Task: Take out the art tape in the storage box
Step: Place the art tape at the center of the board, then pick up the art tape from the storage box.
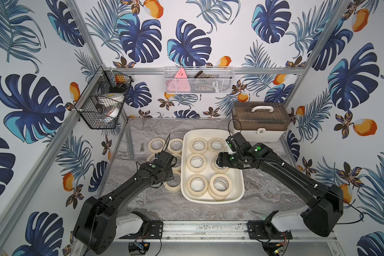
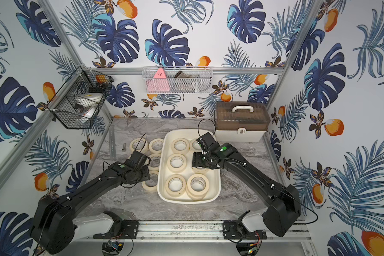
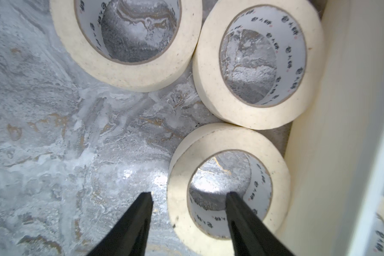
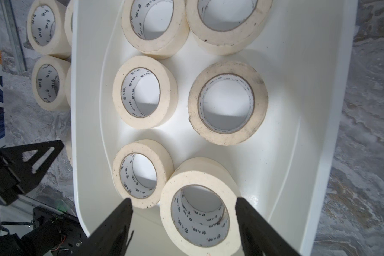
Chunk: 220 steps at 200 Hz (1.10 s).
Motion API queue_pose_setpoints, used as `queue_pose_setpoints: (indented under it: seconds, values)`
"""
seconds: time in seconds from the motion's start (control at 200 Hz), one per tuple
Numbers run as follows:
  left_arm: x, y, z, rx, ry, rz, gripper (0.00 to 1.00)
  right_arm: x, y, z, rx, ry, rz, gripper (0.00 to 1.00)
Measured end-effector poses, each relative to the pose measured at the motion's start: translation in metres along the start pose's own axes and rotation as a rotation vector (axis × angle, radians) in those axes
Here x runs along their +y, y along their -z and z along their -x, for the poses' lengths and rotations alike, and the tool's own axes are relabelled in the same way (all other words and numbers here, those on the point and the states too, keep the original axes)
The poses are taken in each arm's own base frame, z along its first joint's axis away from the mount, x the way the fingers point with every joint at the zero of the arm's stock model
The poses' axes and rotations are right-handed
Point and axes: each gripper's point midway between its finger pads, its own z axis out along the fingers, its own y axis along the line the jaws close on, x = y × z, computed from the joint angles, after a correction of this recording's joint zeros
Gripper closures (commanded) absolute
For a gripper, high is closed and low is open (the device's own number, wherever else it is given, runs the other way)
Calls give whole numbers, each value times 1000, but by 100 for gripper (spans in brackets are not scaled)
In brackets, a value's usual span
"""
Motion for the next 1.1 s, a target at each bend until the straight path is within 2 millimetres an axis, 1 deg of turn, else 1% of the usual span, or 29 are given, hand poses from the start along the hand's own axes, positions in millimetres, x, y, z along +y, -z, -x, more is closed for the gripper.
queue_pose_setpoints:
  seconds: [0.14,0.265,0.34,0.39,0.585,0.711,0.956,1.101]
  values:
    - [-9,21,9,-25,-13,-53,18,-18,-4,-13,33,-20,-34,24]
    - [-16,36,16,-40,-34,-92,10,-30,-8,-29,67,-30,-53,25]
    - [-17,43,20,-52,-45,-100,5,-39,-14,-45,112,-32,-68,26]
    - [-18,48,22,-59,-55,-105,2,-44,-18,-52,131,-34,-80,28]
    - [-22,70,29,-120,-92,-164,1,-57,-29,-74,194,-38,-111,33]
    - [-24,81,32,-160,-95,-204,1,-61,-35,-82,224,-40,-121,39]
    - [-28,79,31,-145,-117,-212,1,-60,-42,-91,257,-44,-106,46]
    - [-28,80,31,-146,-116,-218,1,-59,-48,-91,261,-45,-101,48]
